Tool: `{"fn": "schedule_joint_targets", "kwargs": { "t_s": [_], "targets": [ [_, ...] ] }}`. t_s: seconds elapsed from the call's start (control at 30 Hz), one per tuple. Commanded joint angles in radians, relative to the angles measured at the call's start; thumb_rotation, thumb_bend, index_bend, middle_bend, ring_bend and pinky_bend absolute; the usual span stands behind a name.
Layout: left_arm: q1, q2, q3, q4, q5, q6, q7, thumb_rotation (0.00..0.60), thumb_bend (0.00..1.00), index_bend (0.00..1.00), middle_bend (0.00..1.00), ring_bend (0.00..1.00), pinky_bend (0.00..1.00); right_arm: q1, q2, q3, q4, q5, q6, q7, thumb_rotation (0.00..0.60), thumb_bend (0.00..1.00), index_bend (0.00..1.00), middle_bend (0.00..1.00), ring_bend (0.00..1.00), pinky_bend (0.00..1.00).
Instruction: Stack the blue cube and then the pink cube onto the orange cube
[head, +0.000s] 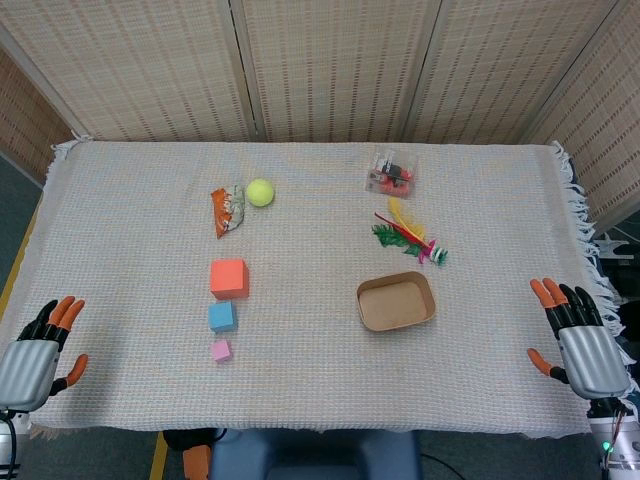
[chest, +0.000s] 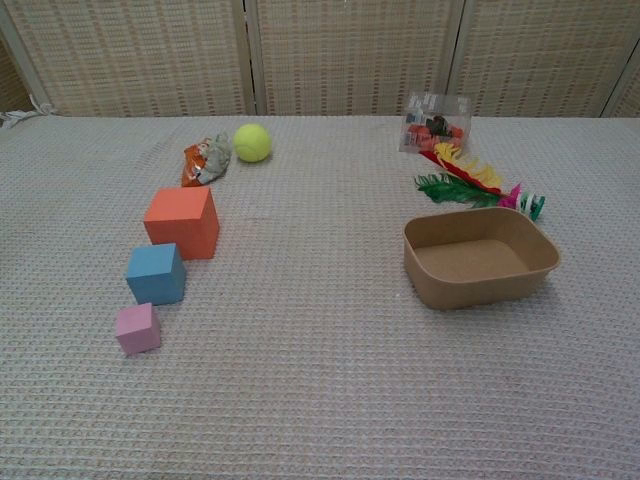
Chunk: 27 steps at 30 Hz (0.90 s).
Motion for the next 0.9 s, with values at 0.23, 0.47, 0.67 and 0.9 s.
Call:
{"fn": "schedule_joint_targets", "kwargs": {
  "t_s": [0.23, 0.47, 0.67, 0.9],
  "targets": [
    [-0.026, -0.048, 0.002, 0.035, 0.068, 0.008, -0.044, 0.6, 0.36, 0.06, 0.24, 0.23, 0.49, -0.01, 0.009, 0.004, -0.007, 0.0, 0.022, 0.012, 0.6, 0.14, 0.0, 0.0, 0.0, 0.0],
    [-0.135, -0.15, -0.017, 0.087, 0.143, -0.071, -0.096, 0.6, 0.35, 0.28, 0.92, 0.96, 1.0, 0.0, 0.0, 0.006, -0.003, 0.01, -0.002, -0.006, 0.6, 0.14, 0.0, 0.0, 0.0, 0.0],
    [-0.198, -0.137, -0.022, -0.025, 0.046, -0.239, -0.042, 0.6, 0.35, 0.31, 1.0, 1.0, 1.0, 0.001, -0.004, 0.008, -0.004, 0.018, -0.006, -0.016, 0.6, 0.14, 0.0, 0.0, 0.0, 0.0],
    [-0.236, -0.125, -0.054, -0.116, -0.065, -0.322, 0.012, 0.6, 0.34, 0.29, 1.0, 1.0, 1.0, 0.004, -0.002, 0.003, -0.008, 0.018, -0.019, -0.021, 0.6, 0.14, 0.0, 0.0, 0.0, 0.0]
  ]
}}
